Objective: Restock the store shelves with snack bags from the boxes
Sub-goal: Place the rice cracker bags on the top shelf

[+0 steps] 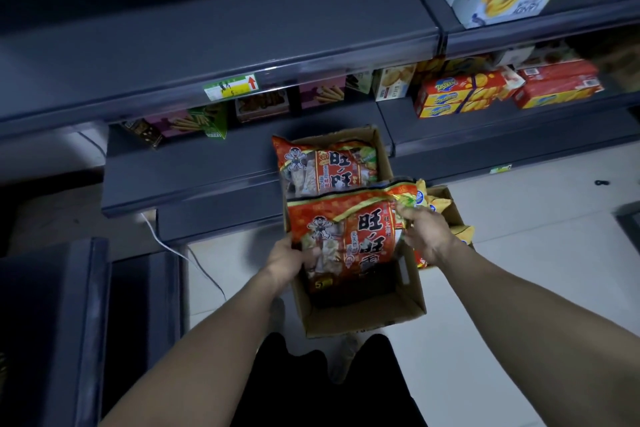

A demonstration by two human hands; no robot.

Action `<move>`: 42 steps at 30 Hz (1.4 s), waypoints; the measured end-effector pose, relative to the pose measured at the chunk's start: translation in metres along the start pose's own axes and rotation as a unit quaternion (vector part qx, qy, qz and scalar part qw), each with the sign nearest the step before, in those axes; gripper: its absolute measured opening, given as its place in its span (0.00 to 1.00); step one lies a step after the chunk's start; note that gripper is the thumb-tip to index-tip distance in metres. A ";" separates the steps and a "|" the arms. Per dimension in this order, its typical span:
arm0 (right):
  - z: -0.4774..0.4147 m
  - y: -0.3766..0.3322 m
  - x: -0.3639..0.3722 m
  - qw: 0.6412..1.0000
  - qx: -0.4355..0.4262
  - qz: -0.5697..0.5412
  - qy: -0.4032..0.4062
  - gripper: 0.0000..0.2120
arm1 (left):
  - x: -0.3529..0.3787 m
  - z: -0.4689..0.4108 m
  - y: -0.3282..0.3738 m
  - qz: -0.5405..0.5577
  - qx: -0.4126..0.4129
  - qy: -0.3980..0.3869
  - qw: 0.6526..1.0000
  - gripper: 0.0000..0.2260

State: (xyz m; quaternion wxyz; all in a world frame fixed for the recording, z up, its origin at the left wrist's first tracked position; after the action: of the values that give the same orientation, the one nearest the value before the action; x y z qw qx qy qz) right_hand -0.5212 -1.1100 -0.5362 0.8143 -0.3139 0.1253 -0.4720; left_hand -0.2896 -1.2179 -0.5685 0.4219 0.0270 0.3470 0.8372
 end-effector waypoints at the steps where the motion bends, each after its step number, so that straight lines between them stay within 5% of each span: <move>1: 0.002 0.002 -0.002 1.000 0.017 0.004 -0.025 0.13 | 0.000 0.000 0.002 0.011 -0.002 -0.007 1.000 0.19; 3: 0.004 0.008 -0.004 0.996 0.043 0.012 -0.072 0.21 | -0.001 0.002 0.005 0.033 0.000 -0.020 0.999 0.19; 11: 0.018 -0.001 0.021 0.987 0.047 0.043 -0.146 0.25 | -0.028 0.016 0.041 0.146 0.041 0.027 0.988 0.12; 18: 0.060 -0.068 0.055 0.980 -0.043 0.021 -0.192 0.35 | -0.064 0.033 0.092 0.094 0.119 0.081 0.985 0.37; 23: 0.111 -0.134 0.072 0.962 -0.166 0.050 -0.212 0.36 | -0.085 0.098 0.168 0.065 0.206 0.052 0.975 0.28; 27: 0.146 -0.180 0.077 0.944 -0.234 0.067 -0.224 0.57 | -0.104 0.151 0.224 -0.061 0.262 0.037 0.962 0.49; 35: 0.272 -0.274 0.094 0.884 -0.352 0.014 -0.306 0.33 | -0.139 0.251 0.308 -0.102 0.386 0.030 0.916 0.40; 42: 0.353 -0.356 0.136 0.825 -0.458 0.055 -0.326 0.12 | -0.184 0.322 0.368 -0.024 0.472 0.128 0.872 0.35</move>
State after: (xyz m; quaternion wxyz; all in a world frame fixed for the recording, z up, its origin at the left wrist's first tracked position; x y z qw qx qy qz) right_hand -0.5190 -1.2141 -0.0274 0.5949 -0.7789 0.0716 -0.1849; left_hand -0.3159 -1.3199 -0.0567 0.3311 0.1072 0.7524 0.5593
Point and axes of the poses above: each hand's wrist, its own z-axis away from the middle knuckle, its own x-axis out of the palm, y = z × x, the point moved 5 cm from there along -z, towards the middle knuckle, and after that the axes turned 15 degrees about -z, right-handed, at the moved point
